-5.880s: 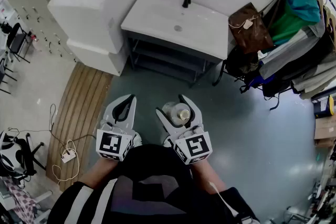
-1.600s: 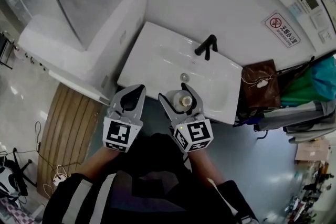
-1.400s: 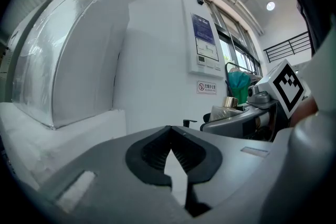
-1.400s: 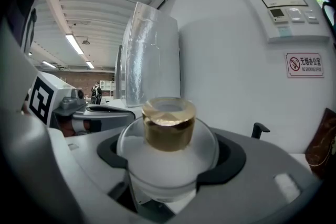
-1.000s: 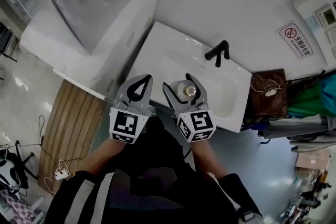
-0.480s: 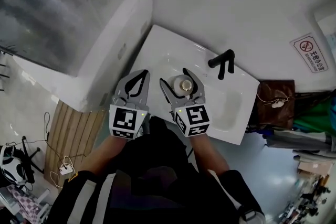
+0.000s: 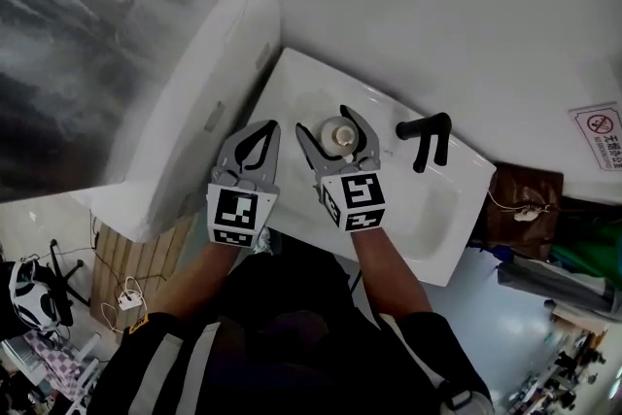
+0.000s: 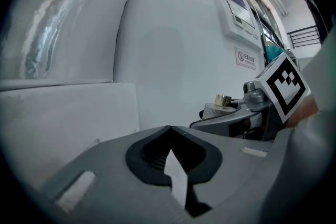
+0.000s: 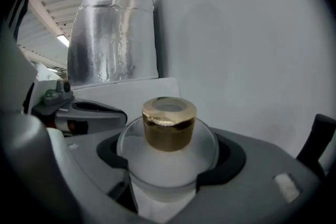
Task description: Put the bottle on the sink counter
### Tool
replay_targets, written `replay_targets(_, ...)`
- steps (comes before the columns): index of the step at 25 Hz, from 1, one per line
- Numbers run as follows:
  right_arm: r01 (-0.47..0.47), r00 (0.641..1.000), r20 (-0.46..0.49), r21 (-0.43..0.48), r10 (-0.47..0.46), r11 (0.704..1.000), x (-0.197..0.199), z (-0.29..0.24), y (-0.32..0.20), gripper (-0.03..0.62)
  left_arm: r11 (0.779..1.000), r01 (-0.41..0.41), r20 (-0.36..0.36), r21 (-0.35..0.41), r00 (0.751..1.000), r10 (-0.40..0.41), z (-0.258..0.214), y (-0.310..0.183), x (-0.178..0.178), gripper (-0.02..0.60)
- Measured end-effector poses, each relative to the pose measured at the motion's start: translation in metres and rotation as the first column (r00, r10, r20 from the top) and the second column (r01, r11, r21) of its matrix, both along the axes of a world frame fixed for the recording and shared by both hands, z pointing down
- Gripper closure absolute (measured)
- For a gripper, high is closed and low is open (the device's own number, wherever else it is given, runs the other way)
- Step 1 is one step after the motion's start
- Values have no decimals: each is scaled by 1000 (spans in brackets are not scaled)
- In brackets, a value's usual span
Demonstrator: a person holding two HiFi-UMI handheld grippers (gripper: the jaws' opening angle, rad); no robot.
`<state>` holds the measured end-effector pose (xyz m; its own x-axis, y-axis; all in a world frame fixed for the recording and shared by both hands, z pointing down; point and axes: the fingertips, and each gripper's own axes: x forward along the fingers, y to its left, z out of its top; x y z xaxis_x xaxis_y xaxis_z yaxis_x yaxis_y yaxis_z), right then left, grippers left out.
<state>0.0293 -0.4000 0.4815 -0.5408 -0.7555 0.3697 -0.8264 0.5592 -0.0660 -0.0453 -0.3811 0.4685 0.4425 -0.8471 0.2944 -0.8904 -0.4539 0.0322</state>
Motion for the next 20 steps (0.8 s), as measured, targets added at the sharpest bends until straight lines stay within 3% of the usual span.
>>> replay_targets(14, -39, 998, -43, -47, 37, 998, 8, 68, -73, 252, 995, 7, 66, -98, 998, -1, 64, -67, 13, 580)
replay_targets(20, -54, 997, -63, -59, 50, 997, 11, 86, -91, 252, 992, 19, 59, -128, 998, -11, 82, -88, 17, 580)
